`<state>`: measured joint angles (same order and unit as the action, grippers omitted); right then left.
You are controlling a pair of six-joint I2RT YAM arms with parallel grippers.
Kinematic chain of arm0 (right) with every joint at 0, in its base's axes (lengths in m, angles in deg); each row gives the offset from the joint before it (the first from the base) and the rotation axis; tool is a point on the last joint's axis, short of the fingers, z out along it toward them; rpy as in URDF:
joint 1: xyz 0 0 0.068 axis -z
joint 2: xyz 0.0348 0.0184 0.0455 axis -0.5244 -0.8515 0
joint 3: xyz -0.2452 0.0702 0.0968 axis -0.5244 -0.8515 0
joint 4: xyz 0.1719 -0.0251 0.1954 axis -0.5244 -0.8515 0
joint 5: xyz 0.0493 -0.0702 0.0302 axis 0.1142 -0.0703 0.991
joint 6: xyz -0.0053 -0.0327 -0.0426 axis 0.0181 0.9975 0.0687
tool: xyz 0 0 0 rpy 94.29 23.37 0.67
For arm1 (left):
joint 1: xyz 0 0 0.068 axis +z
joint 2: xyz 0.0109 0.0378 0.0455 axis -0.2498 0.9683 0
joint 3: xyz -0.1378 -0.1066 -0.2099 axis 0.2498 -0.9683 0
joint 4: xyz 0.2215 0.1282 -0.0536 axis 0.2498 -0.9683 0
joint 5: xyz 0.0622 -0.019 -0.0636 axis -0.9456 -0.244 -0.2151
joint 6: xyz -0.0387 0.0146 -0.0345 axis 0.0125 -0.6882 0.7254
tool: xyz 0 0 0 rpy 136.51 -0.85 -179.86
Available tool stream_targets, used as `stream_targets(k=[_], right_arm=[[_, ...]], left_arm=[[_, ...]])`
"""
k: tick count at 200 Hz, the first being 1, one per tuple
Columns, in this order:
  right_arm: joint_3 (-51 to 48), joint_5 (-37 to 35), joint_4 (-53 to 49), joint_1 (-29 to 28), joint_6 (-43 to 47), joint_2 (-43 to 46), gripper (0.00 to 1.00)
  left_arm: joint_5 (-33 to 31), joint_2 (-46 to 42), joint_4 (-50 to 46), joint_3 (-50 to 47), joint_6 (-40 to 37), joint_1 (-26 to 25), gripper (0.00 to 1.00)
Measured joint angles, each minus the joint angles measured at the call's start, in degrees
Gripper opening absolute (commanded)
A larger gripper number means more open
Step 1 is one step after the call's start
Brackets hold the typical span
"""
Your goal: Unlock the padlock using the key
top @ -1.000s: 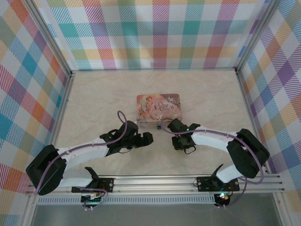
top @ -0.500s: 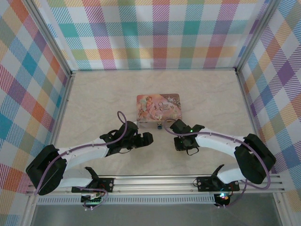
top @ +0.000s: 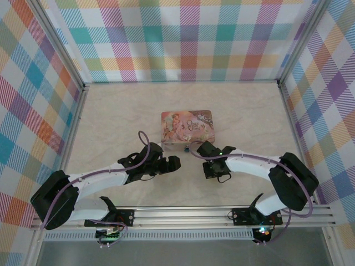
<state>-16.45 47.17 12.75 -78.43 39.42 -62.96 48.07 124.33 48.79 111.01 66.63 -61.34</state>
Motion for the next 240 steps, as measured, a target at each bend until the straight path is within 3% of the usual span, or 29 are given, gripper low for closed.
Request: stream_targets(k=[54,156,208,240], right_arm=[[0.57,0.72,1.07,-0.81,0.31,0.83,0.0],[4.85,0.68,0.83,-0.81,6.49,22.8,0.0],[8.31,0.74,1.2,-0.81,8.87,29.24,0.0],[8.79,1.57,2.43,-0.81,9.25,29.75,0.0]], left_arm=[[-0.87,-0.04,0.02,-0.31,0.2,0.0,0.88],[-2.49,-7.15,-2.91,3.85,-1.42,0.02,0.89],[2.49,-8.74,0.24,11.08,-1.77,0.02,0.74],[7.39,-5.22,5.66,14.23,0.09,0.02,0.73]])
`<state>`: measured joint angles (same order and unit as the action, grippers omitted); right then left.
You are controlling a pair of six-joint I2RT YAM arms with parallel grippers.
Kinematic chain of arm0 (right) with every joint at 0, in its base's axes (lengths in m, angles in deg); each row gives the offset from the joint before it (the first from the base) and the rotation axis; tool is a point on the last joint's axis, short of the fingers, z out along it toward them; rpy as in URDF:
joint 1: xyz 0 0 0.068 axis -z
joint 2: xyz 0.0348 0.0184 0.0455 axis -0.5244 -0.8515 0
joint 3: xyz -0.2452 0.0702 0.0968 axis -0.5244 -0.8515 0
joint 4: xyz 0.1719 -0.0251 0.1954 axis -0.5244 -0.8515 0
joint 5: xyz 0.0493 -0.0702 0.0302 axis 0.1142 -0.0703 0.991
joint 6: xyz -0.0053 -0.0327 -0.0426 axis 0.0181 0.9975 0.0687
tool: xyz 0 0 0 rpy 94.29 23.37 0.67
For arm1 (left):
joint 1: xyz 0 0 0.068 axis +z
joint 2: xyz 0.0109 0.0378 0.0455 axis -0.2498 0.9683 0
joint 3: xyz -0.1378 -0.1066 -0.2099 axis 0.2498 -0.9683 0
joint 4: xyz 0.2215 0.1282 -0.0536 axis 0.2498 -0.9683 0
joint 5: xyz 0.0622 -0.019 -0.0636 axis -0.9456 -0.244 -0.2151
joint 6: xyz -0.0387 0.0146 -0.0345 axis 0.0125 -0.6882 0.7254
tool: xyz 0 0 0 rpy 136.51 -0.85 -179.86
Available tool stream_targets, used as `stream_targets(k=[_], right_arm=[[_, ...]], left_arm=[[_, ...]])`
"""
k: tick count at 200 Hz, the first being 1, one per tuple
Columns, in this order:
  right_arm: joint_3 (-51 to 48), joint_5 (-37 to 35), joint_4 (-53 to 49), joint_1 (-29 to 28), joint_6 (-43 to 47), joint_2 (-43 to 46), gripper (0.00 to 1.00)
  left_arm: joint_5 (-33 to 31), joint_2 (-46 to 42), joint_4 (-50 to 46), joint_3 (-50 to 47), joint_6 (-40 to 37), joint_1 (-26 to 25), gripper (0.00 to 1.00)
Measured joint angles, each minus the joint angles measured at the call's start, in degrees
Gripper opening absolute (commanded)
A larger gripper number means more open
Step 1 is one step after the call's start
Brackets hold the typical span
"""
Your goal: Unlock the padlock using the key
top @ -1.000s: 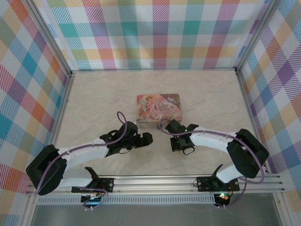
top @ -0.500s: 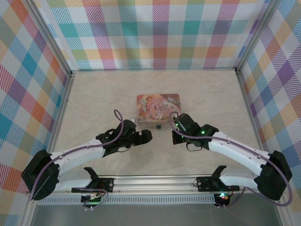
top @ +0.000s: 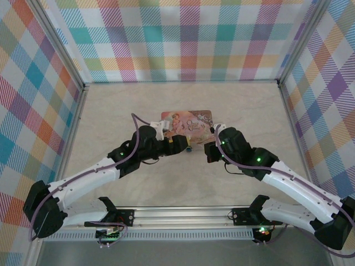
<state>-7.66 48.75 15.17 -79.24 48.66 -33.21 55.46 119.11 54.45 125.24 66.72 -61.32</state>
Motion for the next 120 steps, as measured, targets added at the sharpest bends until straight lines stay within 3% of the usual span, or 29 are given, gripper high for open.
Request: stream_targets(k=[42,120], right_arm=[[0.0,1.55,1.97,0.0,-0.02,1.16,0.0],[-0.07,3.87,6.67,0.0,-0.24,2.75,0.0]], left_arm=[[3.89,3.43,5.05,0.22,3.02,0.0,0.75],[6.97,5.73,10.97,1.05,6.32,0.0,0.52]])
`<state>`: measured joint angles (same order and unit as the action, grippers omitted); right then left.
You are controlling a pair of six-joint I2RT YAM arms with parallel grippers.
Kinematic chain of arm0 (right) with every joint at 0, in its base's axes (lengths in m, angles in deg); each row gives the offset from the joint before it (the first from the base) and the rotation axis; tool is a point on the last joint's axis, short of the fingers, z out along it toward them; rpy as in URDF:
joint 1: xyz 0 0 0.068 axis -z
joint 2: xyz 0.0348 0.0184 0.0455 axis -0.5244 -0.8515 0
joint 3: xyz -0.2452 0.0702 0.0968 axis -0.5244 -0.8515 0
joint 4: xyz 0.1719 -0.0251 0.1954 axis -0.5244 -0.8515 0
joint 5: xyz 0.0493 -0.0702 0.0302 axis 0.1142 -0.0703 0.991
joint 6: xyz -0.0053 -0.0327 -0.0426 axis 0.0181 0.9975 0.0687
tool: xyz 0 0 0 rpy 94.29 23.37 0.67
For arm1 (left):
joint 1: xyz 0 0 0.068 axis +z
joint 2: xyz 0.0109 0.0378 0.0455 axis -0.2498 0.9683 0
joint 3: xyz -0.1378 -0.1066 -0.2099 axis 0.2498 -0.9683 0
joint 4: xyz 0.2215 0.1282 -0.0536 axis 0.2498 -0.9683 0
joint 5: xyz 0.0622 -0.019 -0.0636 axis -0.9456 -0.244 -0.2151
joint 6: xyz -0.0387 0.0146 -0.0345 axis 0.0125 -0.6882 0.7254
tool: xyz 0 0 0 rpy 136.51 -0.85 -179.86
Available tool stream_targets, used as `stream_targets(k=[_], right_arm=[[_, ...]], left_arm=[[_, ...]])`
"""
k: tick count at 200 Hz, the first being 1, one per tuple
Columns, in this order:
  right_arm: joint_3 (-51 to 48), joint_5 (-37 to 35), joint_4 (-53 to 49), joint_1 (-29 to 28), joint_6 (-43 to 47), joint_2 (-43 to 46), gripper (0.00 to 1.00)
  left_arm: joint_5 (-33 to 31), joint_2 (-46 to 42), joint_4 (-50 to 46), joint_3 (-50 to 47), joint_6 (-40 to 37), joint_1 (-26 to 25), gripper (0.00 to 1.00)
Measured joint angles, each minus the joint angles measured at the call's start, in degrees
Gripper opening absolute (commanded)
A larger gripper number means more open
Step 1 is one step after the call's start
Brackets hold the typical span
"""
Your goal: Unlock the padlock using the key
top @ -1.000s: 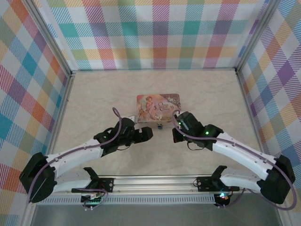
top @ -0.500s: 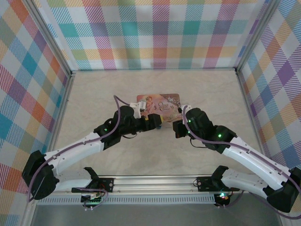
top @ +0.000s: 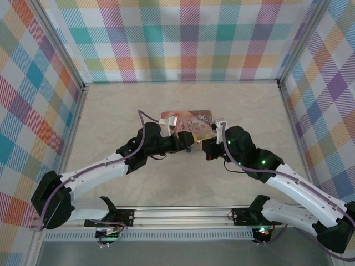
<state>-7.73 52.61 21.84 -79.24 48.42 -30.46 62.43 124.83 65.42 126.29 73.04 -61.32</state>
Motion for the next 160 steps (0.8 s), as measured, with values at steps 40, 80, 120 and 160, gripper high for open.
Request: stream_targets(k=[40,80,120,160], right_arm=[[-0.24,0.92,1.03,0.0,-0.02,0.0,0.0],[-0.72,1.55,1.29,0.0,-0.04,-0.11,0.0],[-1.4,2.14,1.53,-0.04,-0.07,-0.11,0.0],[-1.46,2.78,2.51,-0.07,-0.22,-0.11,0.0]], left_arm=[[0.15,0.22,0.33,0.15,0.83,0.0,0.43],[0.15,0.79,1.55,0.15,1.11,0.0,0.36],[0.15,0.98,1.73,0.15,1.29,0.0,0.23],[0.15,1.18,2.56,0.15,1.25,0.0,0.09]])
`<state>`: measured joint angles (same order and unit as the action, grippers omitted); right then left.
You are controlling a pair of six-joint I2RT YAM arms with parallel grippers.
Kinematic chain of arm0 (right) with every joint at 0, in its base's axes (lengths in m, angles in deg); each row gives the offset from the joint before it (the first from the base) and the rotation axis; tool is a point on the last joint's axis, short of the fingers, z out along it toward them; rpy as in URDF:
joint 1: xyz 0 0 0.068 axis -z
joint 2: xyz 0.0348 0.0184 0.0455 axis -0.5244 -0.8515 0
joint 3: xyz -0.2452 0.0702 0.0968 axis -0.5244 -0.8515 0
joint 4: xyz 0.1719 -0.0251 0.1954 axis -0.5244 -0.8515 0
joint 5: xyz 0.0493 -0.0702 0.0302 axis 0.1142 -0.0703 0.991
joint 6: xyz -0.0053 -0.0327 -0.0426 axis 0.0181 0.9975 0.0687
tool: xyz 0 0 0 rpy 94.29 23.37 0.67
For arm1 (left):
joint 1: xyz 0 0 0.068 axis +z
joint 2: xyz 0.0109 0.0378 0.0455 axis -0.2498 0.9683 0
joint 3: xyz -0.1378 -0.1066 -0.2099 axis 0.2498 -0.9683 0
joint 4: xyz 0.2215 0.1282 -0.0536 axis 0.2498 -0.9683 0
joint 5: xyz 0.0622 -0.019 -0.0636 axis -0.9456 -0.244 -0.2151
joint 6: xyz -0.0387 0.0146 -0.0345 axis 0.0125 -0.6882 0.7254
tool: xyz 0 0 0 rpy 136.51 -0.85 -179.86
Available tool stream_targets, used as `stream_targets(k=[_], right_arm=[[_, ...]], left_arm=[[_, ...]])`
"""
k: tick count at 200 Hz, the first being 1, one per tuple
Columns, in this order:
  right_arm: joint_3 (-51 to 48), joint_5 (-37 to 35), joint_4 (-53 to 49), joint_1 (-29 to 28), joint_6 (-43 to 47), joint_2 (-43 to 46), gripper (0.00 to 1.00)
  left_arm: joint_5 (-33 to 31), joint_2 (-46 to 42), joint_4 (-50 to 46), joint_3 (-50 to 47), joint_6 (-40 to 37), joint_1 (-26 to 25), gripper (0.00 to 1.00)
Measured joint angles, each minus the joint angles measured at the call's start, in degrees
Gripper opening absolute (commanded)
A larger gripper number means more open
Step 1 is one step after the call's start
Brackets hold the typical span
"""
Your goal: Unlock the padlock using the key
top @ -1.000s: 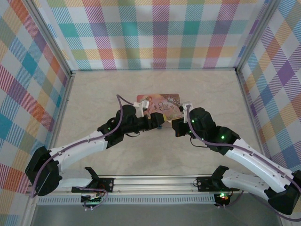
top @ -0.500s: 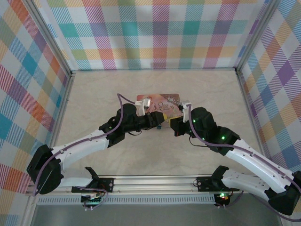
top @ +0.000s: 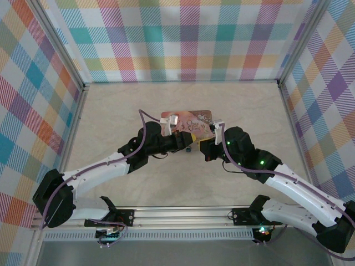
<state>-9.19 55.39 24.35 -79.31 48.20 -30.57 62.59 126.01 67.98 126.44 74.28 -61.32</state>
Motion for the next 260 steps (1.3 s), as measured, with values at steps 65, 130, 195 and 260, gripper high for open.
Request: stream_targets(k=[65,130,195,260], right_arm=[[-0.48,0.0,0.85,-0.04,0.02,0.13,0.0],[-0.46,1.09,1.03,-0.02,-0.74,1.46,0.0],[6.14,8.5,-1.92,0.9,-5.27,0.72,0.0],[10.86,16.59,-4.2,2.78,-9.77,-0.92,0.0]], left_arm=[[0.02,0.35,0.55,-0.07,0.7,0.0,0.48],[2.25,-0.7,8.17,-5.42,1.07,0.0,0.5],[5.16,-5.33,14.03,-7.5,-4.55,0.26,0.6],[9.01,-9.01,11.3,-5.66,-12.41,0.26,0.56]])
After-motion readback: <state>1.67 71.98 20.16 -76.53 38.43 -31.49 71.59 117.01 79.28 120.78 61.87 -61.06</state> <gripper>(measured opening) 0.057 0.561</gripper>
